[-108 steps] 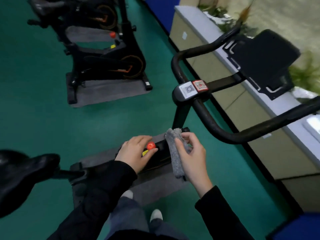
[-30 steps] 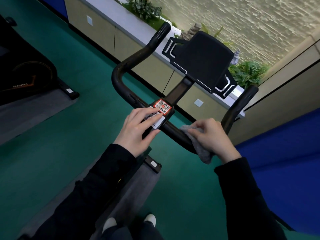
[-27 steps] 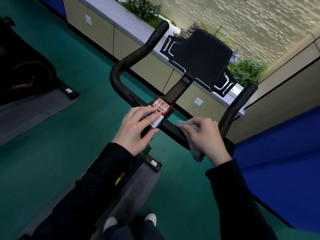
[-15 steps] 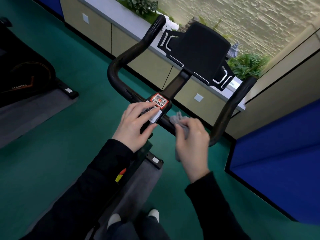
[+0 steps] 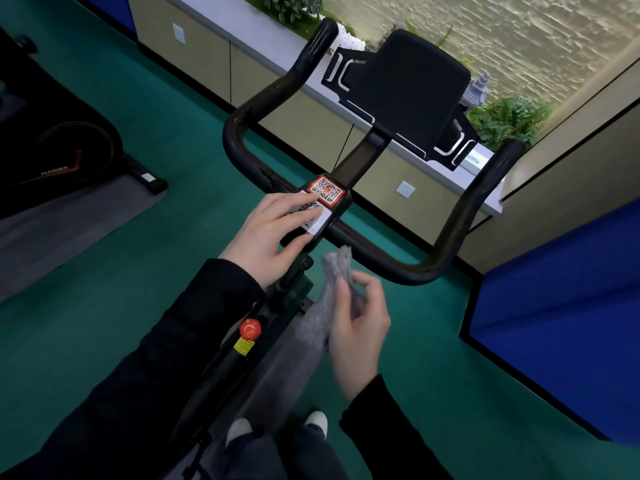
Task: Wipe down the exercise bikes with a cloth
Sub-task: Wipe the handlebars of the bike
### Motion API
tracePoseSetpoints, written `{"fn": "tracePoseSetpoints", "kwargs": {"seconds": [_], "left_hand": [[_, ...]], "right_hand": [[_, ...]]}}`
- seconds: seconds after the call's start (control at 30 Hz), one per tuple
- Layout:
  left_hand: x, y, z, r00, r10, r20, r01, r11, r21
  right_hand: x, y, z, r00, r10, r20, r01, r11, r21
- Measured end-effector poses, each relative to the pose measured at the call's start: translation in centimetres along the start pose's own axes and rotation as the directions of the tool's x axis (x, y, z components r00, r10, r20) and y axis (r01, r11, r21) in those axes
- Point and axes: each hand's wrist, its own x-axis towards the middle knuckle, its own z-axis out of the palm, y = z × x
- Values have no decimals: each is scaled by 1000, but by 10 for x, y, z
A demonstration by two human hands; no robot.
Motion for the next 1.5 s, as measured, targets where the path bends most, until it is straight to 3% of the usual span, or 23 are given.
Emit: {"fn": "tracePoseSetpoints", "kwargs": {"seconds": [0.13,0.23,0.4,0.6,0.83,1.0,1.13,1.37,1.5], "left_hand": [[0,-1,-1,1000,-4,17,4,1000,8],[-2,-1,-1,999,-18,41,18,1000,5],[-4,-4,-1,997,-21,72,20,1000,14],[-6,-7,1,996,-21,91,19,1000,23],[-7,-11,5,997,-21,71,19,1000,23],[-8,-10,5,997,-23,80,19,999,47],[-6,-9,3,996,-9,90,5,999,51],[-7,-8,5,998,-20,67,16,999,51],[-6,-5,5,999,-19,37,16,998,66]], "right_hand": [[-4,7,8,900,436,-4,-431,892,139],[18,-3,21,760,645,82,-610,663,434],[35,-15,38,702,675,228,-629,437,643],[40,-14,35,655,717,237,-645,367,671],[26,-7,-5,636,764,107,-581,383,718],[26,-22,26,670,727,150,-607,420,675],[26,-17,20,662,743,94,-583,432,688],[17,0,-17,683,709,-178,-524,644,557],[19,-2,-5,676,707,-208,-530,663,529]]}}
